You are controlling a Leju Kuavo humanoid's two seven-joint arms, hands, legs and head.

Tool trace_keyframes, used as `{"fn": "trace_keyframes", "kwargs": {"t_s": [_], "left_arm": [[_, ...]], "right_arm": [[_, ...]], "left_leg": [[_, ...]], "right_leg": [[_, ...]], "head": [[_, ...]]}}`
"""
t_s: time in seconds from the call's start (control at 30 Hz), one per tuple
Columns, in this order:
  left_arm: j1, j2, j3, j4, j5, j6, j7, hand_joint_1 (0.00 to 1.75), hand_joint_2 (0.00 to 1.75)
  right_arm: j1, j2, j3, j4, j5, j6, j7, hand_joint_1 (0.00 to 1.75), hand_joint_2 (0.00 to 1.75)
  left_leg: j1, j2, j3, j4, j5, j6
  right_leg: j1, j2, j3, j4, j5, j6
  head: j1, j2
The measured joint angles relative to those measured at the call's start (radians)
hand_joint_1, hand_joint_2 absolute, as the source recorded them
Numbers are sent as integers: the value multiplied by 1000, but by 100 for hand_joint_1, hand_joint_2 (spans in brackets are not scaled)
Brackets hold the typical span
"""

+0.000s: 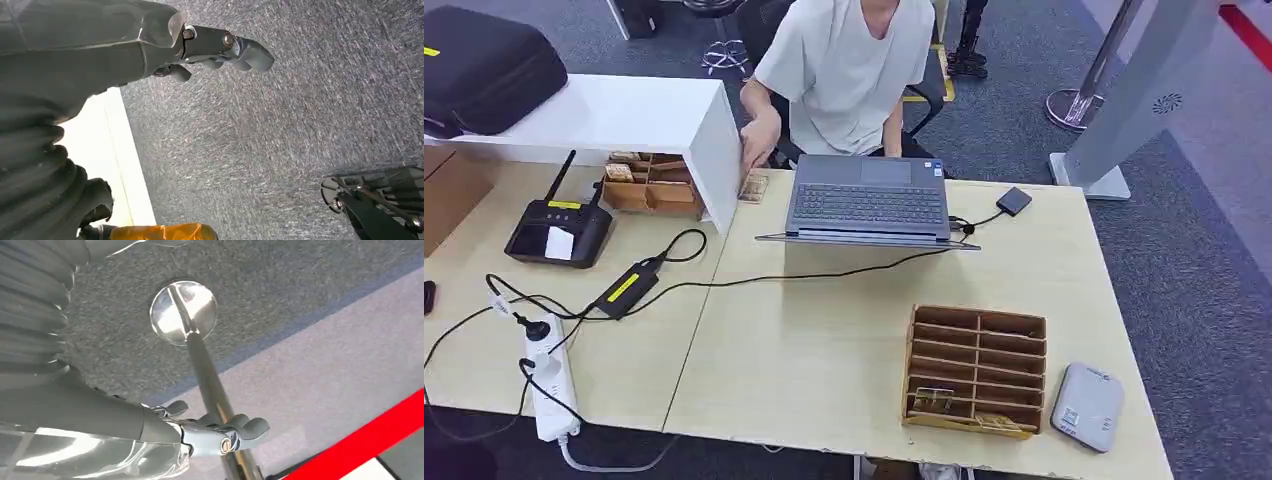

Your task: Pass the card to the sensor for recognition and then transmit it.

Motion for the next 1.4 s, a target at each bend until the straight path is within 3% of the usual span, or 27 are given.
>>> {"fn": "trace_keyframes", "kwargs": {"t_s": [0.17, 0.27, 0.33, 0.37, 0.43, 0.47, 0.5, 0.57, 0.63, 0.7, 0.83, 0.93, 1.07, 1.23, 1.4], "left_arm": [[0, 0, 0, 0, 0, 0, 0, 0, 175], [0, 0, 0, 0, 0, 7, 0, 0, 175], [-2, -3, 0, 0, 1, 11, 0, 0, 175], [-3, -7, 0, 0, 3, 16, 0, 0, 175], [0, -16, 0, 0, 3, 22, 1, 0, 175], [-1, -22, 0, 0, 3, 22, 1, 0, 175], [-2, -27, 0, 0, 3, 23, 1, 0, 175], [-2, -30, 0, 0, 0, 23, 1, 0, 175], [-1, -29, 0, 0, -4, 24, 2, 0, 175], [2, -28, 0, 0, -8, 24, 2, 0, 175], [3, -30, -1, 0, -17, 22, 2, 0, 175], [1, -30, 0, 0, -18, 22, 2, 0, 175], [0, -32, 0, 0, -17, 22, 2, 0, 175], [0, -35, 0, 0, -7, 28, 11, 0, 175], [0, -37, 0, 0, -2, 34, 21, 0, 175]], "right_arm": [[-3, 0, 2, -4, 1, -2, -9, 0, 175], [-14, 0, 18, -7, 67, -53, -124, 0, 175], [6, 0, -9, -73, 245, -180, -161, 0, 175], [44, 1, -58, -141, 401, -261, -165, 0, 175], [119, 37, -218, -264, 829, -346, -133, 0, 175], [170, 71, -342, -353, 1106, -357, -87, 0, 175], [221, 98, -476, -441, 1352, -344, -48, 0, 175], [274, 182, -753, -572, 1703, -298, -39, 0, 175], [305, 266, -1022, -681, 1887, -239, -56, 0, 175], [318, 341, -1216, -763, 2006, -189, -77, 0, 175], [349, 480, -1447, -905, 2123, -96, -117, 0, 175], [389, 569, -1512, -1022, 2161, -48, -117, 0, 175], [459, 666, -1511, -1215, 2203, -26, -50, 0, 175], [557, 723, -1481, -1428, 2226, -29, 12, 0, 175], [674, 727, -1386, -1702, 2256, -61, 115, 0, 175]], "left_leg": [[0, 0, 0, 0, 0, 0], [0, 0, -1, 0, 0, 0], [2, 0, 0, 0, 0, 0], [5, -2, -1, 0, 0, 0], [12, -3, -1, 0, 0, -2], [12, -3, -1, 0, 0, -3], [13, -4, -1, 0, 0, -3], [12, -5, -1, 0, 1, -5], [11, -11, -1, 0, 3, -7], [12, -13, -2, 0, 4, -9], [12, -12, -2, -1, 3, -9], [12, -11, -2, -1, 3, -10], [12, -11, -2, -1, 3, -10], [11, -11, -3, -1, 3, -10], [11, -10, -3, -1, 2, -11]], "right_leg": [[0, 0, 0, 0, 0, 0], [0, 0, 0, 0, 0, 0], [2, 0, 1, 0, 0, 0], [6, -3, 3, -1, 0, 0], [13, -3, 6, -4, 1, -2], [14, -3, 6, -4, 1, -2], [13, -4, 6, -4, 1, -2], [10, -4, 3, -3, 0, -2], [10, -8, 3, -2, -1, -4], [12, -11, 2, -2, -1, -5], [13, -11, 2, -2, -2, -6], [13, -9, 1, -1, -2, -7], [13, -9, 1, -1, -3, -8], [12, -10, 1, -1, -3, -8], [12, -7, 0, -1, -3, -8]], "head": [[0, 0], [0, 0], [-1, 0], [0, 0], [1, 0], [2, 0], [2, 0], [0, 0], [0, 0], [1, 0], [2, 0], [1, 0], [2, 0], [2, 0], [2, 0]]}}
